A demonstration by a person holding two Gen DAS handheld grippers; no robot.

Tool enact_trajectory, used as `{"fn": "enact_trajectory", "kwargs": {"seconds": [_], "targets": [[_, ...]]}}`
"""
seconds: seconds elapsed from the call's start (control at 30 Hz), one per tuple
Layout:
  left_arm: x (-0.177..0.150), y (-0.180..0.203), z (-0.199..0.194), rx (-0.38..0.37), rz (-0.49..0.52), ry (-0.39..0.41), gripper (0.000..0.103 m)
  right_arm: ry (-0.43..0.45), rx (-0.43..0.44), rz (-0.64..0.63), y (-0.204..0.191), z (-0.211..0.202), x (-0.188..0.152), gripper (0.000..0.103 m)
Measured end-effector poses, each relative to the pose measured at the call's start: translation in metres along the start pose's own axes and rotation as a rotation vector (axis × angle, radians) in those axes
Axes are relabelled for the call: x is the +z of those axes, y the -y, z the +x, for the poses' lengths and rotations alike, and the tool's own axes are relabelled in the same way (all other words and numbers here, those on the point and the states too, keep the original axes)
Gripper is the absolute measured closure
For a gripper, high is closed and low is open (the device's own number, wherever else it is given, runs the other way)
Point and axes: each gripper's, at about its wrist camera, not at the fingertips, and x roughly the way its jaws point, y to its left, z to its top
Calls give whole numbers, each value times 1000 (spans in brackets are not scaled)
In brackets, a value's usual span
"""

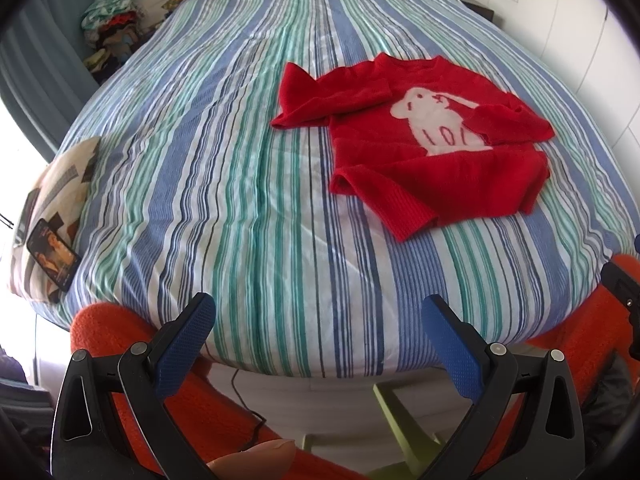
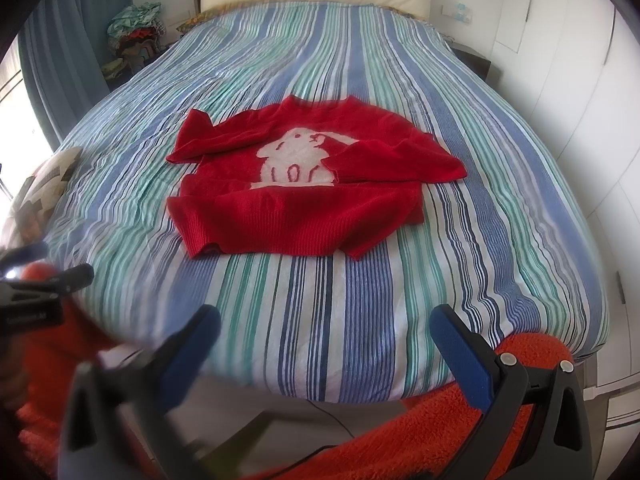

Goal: Fold small clothes

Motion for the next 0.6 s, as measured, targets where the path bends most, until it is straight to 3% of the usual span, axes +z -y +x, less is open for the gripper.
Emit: {"fn": "enact_trajectory", "kwargs": {"seconds": [0.1, 0.2, 0.3, 0.43, 0.53, 0.6], "targets": [[1, -9, 12, -10, -48, -24, 0, -3, -3, 1, 1, 3, -1, 0], [-2, -35, 49, -51, -191, -149, 1, -17, 13, 28, 6, 9, -3, 0], [-9, -54, 77, -189, -324, -223, 2, -30, 9, 81, 19, 16, -7, 0], [6, -41, 94, -474, -358, -148, 2, -35, 24, 175, 45, 27, -12, 0], [25, -22, 119, -533, -344, -62, 5, -28, 109, 262, 67, 40, -13, 0], [32, -13, 140, -534, -351, -74, 30, -20, 173, 336, 84, 50, -14, 0]]}}
